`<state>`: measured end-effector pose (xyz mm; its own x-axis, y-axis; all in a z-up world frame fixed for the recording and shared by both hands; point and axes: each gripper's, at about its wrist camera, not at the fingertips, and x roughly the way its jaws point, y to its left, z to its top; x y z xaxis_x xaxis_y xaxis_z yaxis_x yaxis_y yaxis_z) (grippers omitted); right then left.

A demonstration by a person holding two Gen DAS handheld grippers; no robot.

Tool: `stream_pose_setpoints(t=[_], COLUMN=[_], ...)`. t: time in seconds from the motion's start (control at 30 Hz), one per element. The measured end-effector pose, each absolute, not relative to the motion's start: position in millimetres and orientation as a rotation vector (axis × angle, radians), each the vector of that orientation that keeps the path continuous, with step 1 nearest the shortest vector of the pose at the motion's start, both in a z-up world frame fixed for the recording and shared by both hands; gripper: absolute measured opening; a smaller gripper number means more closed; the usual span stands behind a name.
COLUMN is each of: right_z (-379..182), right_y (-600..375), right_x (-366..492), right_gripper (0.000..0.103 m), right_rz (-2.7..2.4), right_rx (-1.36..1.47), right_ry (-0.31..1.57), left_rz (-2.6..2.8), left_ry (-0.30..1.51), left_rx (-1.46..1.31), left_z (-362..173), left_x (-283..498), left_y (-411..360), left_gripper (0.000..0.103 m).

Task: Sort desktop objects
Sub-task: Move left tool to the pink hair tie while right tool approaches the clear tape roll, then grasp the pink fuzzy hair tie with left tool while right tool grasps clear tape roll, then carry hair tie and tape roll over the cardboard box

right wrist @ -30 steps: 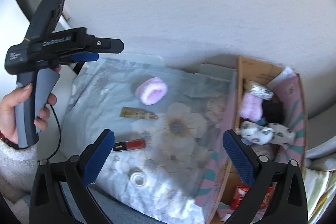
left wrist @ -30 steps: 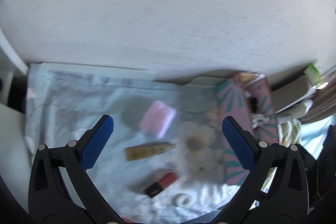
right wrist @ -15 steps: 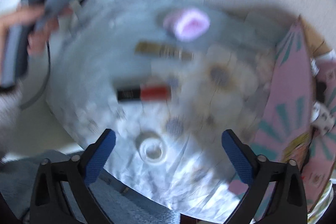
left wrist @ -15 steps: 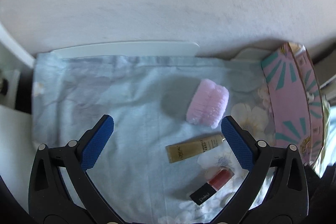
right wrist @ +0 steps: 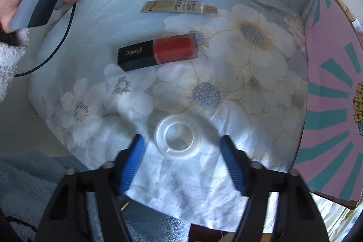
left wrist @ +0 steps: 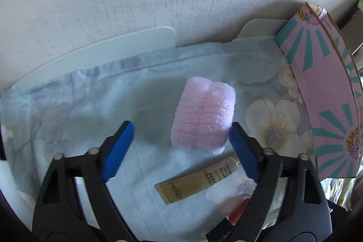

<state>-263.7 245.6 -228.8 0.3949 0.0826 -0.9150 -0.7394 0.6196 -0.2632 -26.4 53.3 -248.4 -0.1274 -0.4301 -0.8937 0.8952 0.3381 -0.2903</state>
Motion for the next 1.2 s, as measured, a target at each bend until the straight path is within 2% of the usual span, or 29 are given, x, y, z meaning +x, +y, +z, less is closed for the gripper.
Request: stream_pose_setpoints(t=[0.13,0.2,0.23,0.27,0.5,0.7,1.2], right_z=[-229,-227,-226,-226,-218,-197,-89], right_y=[251,252,252,252,254,254,257], right_x=[-264,-264,-265,-265,-271,-272,-292], right_gripper=[0.05,0.043,0.04,0.04,0.04,0.04,0.04], right_rz=[0.582,0.588,0.592,0.594,0.664,0.695,0.808], right_rx=[-0.773,-0.771,-0.771,-0.773,-0.785,-0.788,-0.717], right_ry=[1.01,1.0,0.995,0.996,0.964,0.936,0.76], left_rz=[-1.245,-1.252,-1.267,-1.278,-1.277,-1.271,-1.278], left_ry=[1.253,1.255,1.269,1.28,1.266,1.232,1.129], left_rx=[0.494,0.49,0.473,0.457,0.459,0.445,0.365], left_z=[-257,-258,-259,-260,-248,-217,-132], left_x=[-28,-29,-29,-29,-32,-32,-30], left_y=[48,46,46,46,48,57,73], left_gripper=[0.069,0.057,0.048,0.04,0.036,0.036,0.036])
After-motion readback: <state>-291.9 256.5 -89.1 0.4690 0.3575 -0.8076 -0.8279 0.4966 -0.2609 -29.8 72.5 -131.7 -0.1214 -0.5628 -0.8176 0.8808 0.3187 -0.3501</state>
